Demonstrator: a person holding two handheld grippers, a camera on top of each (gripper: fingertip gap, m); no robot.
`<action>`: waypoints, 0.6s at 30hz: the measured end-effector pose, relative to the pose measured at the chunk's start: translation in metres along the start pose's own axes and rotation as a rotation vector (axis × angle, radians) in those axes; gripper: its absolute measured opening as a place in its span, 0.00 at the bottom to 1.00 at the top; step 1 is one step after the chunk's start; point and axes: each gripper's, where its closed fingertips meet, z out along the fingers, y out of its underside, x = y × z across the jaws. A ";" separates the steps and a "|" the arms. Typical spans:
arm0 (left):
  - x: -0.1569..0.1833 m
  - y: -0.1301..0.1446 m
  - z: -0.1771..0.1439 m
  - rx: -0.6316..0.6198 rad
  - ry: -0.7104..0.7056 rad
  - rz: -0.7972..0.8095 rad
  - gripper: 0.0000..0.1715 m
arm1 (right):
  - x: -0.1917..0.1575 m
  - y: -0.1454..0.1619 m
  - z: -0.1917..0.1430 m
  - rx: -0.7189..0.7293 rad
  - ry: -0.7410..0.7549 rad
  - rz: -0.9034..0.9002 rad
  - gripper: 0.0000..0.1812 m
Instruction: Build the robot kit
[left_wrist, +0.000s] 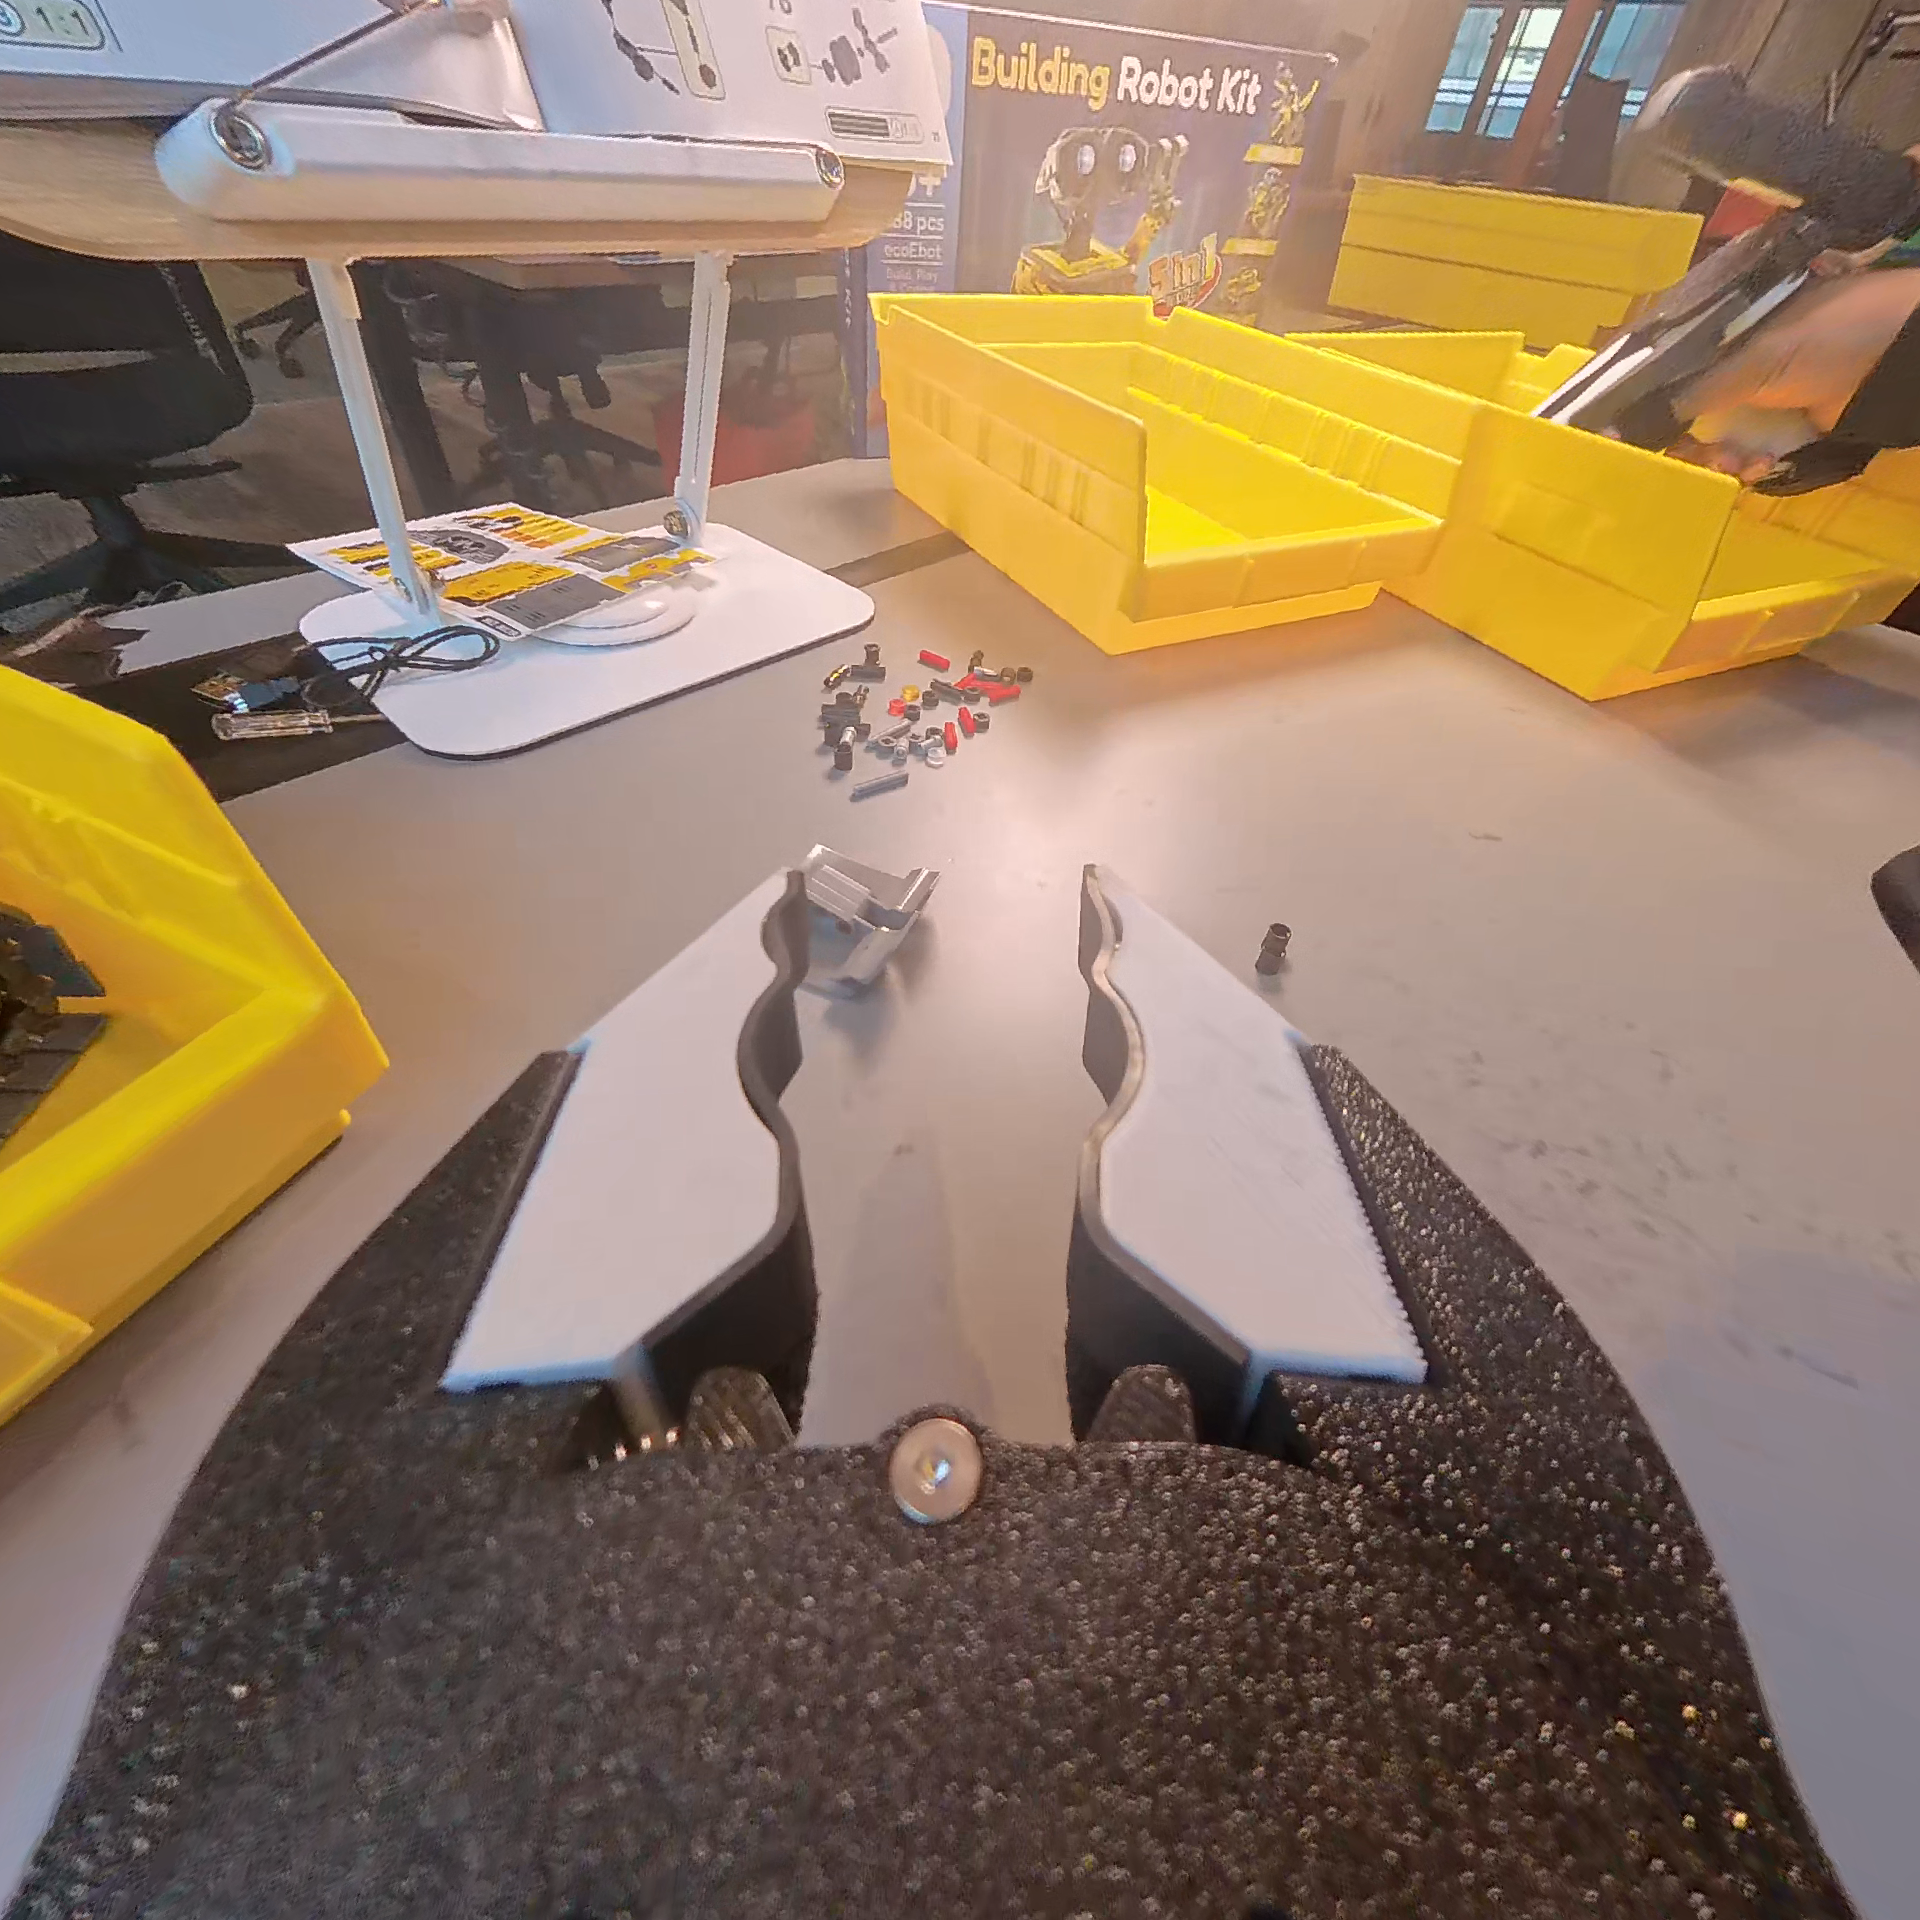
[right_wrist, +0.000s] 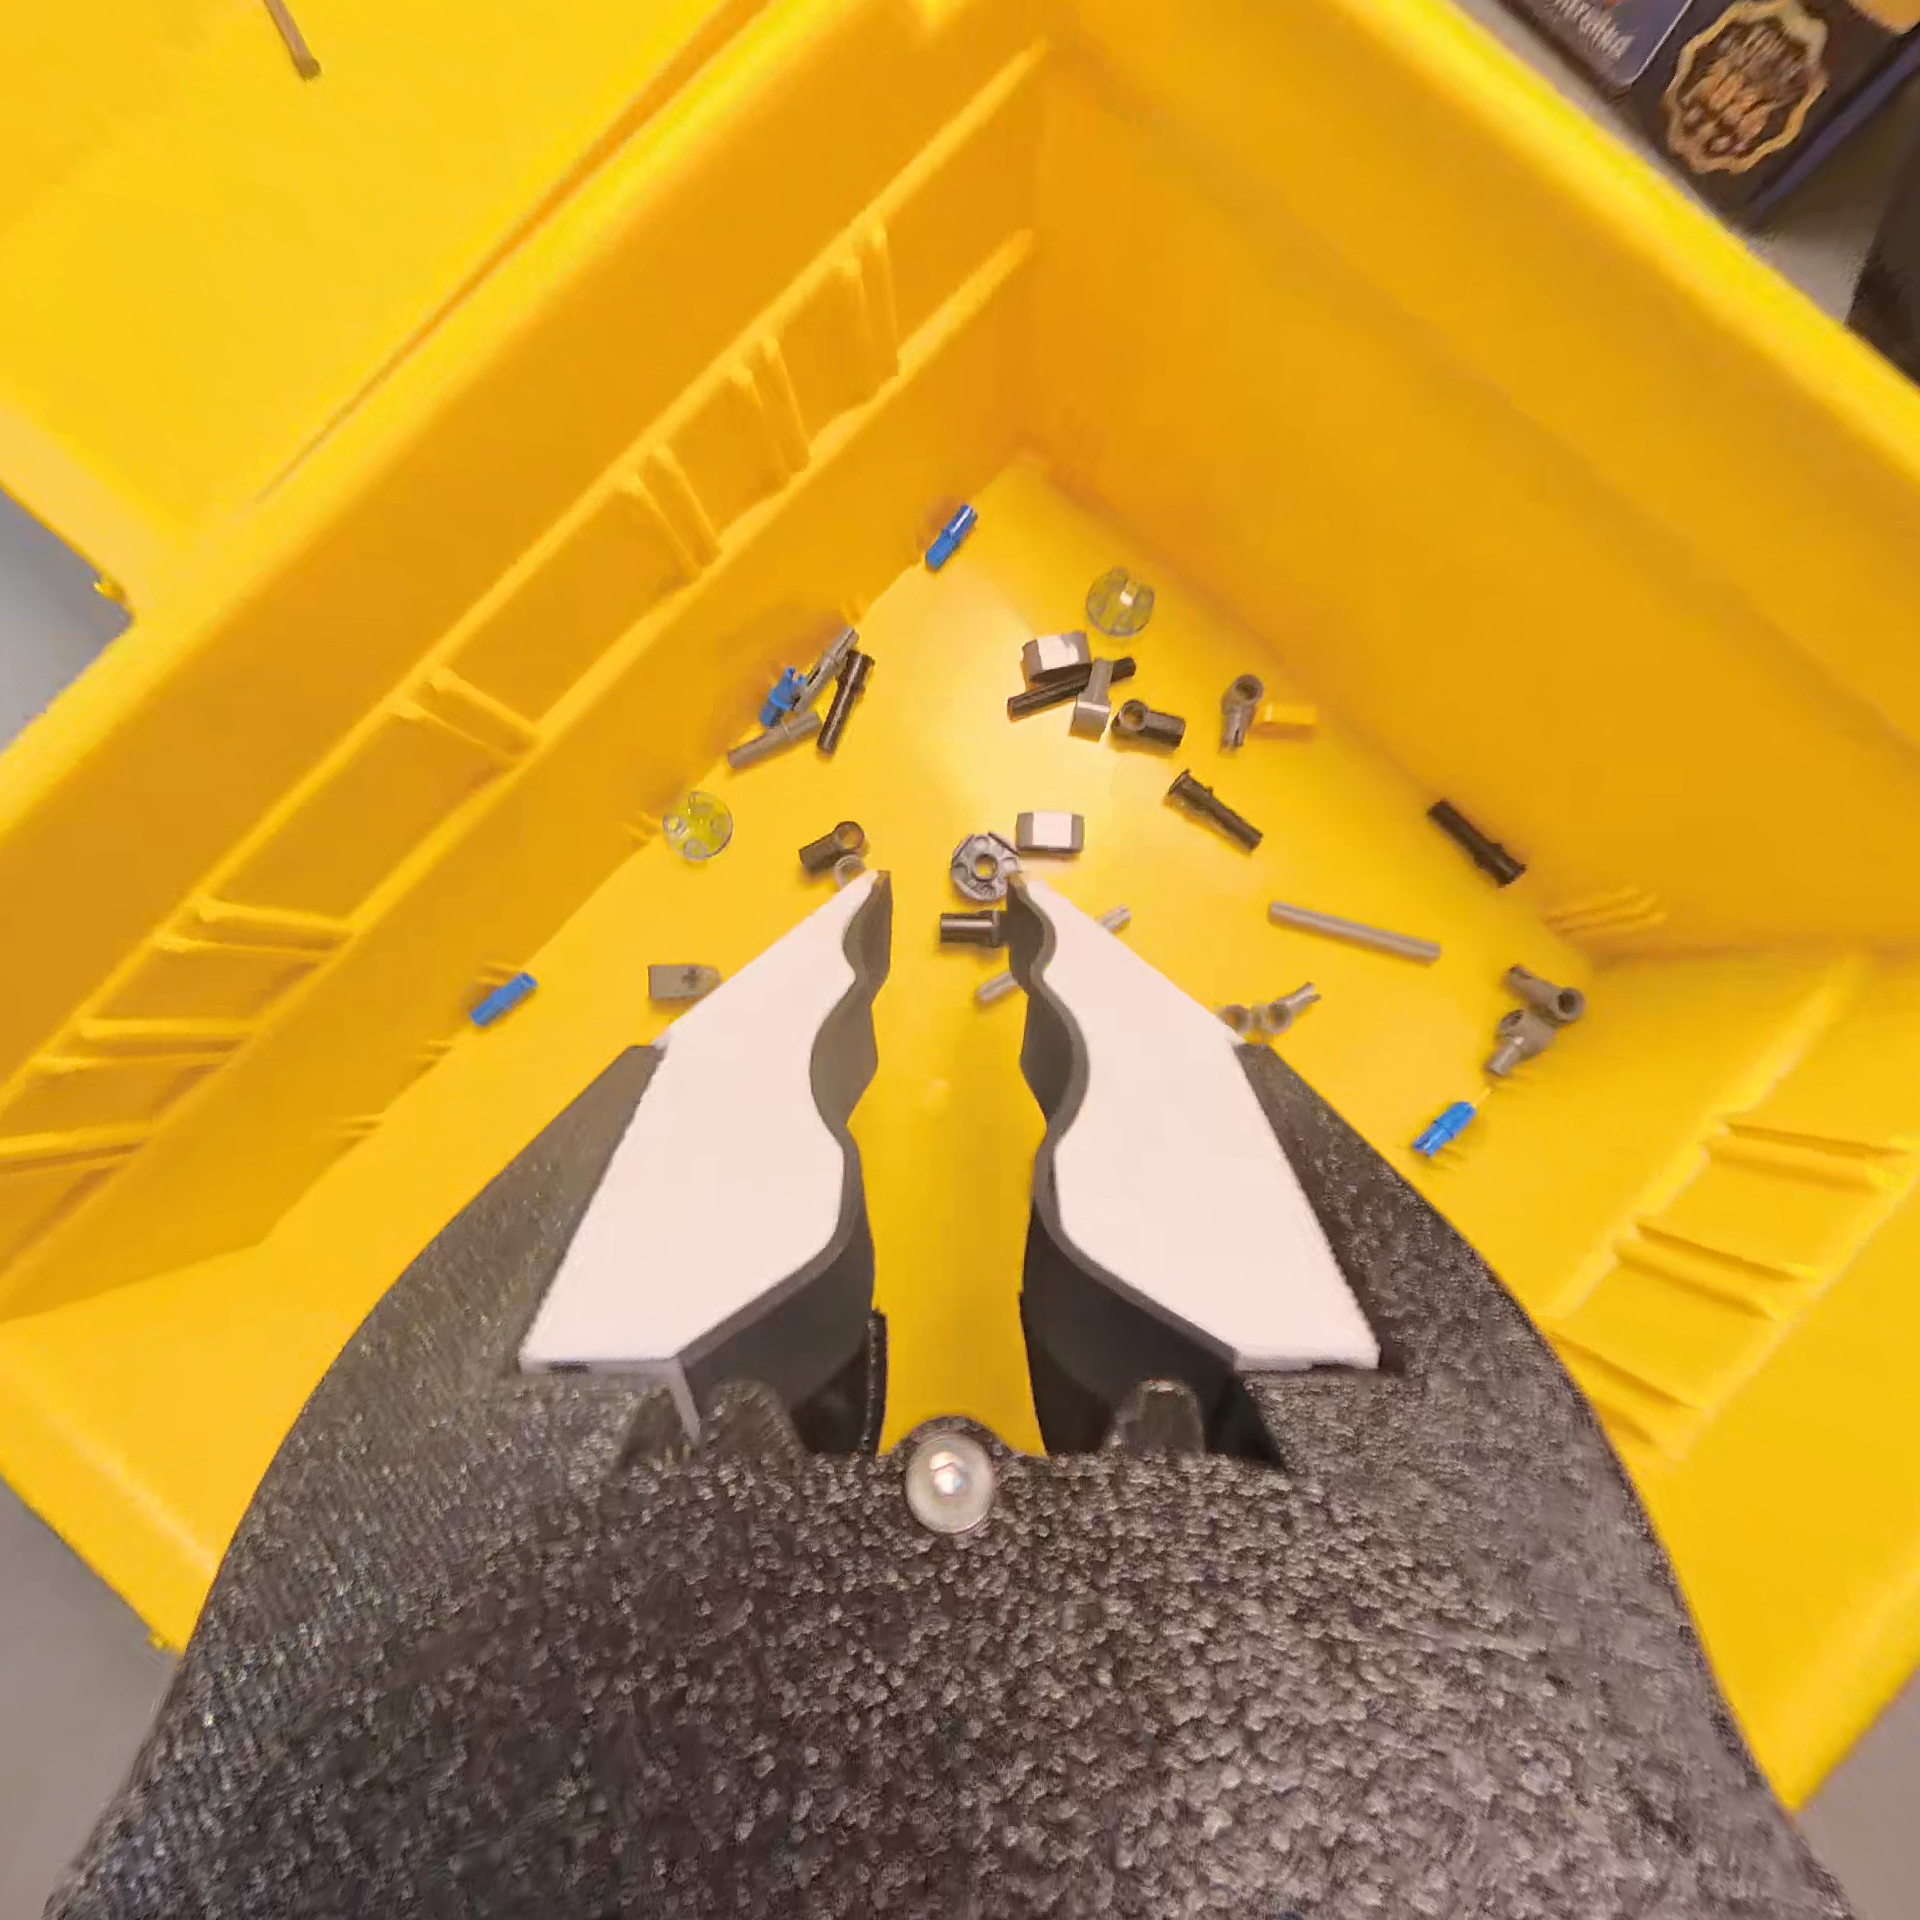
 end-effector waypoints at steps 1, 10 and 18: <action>-0.001 -0.001 0.000 0.003 0.000 -0.003 0.30 | -0.002 0.004 0.002 -0.026 -0.016 -0.010 0.12; -0.008 -0.005 -0.004 0.041 -0.016 -0.034 0.31 | -0.014 0.032 -0.003 -0.196 -0.057 -0.124 0.08; -0.007 -0.006 -0.004 0.041 -0.016 -0.019 0.33 | -0.048 0.057 -0.011 -0.292 -0.147 -0.393 0.09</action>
